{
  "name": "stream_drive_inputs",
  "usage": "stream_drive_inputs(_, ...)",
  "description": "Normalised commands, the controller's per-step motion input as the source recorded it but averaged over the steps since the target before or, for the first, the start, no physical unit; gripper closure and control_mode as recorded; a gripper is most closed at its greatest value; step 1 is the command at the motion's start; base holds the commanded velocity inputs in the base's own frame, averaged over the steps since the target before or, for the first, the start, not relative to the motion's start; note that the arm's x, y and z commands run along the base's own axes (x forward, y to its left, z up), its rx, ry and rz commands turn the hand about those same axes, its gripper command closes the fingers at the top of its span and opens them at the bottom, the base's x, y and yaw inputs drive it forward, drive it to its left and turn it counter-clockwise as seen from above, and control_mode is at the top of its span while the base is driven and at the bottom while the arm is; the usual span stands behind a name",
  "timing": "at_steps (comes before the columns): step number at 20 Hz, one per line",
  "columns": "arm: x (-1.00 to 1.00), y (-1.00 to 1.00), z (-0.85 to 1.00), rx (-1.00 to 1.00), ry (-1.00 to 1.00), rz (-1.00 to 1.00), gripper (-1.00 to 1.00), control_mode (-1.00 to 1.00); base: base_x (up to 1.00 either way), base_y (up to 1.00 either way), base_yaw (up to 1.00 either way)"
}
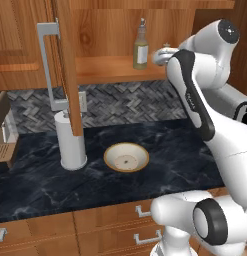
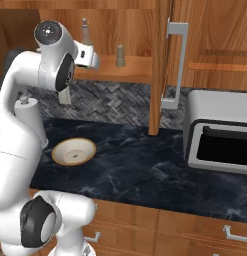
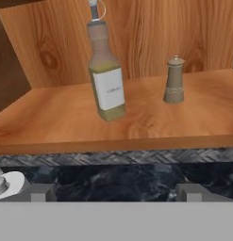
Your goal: Retrieve the bottle and the shaker from the cabinet and place them next to the mixing bowl on the counter. Then add garlic from the fridge to the mixing bowl.
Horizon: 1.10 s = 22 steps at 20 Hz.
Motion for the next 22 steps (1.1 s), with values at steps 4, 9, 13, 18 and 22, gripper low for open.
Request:
stream_drive_inputs(4,0.3,0.18,0.01,-0.01,0.05,0.0,-1.0,-1.0,0.0,0.0,0.0)
stream_drive_inputs(9,0.17,0.11,-0.22,0.0,-0.15,0.0,-1.0,-1.0,0.0,0.0,0.0)
stream_drive_inputs(13,0.47,0.11,-0.04,-0.01,-0.1,0.0,-1.0,-1.0,0.0,0.0,0.0)
stream_drive_inputs(18,0.39,0.0,0.02,0.0,0.0,0.0,-1.0,-1.0,0.0,0.0,0.0)
stream_drive_inputs(22,0.35,0.0,0.0,0.0,0.01,0.0,-1.0,-1.0,0.0,0.0,0.0)
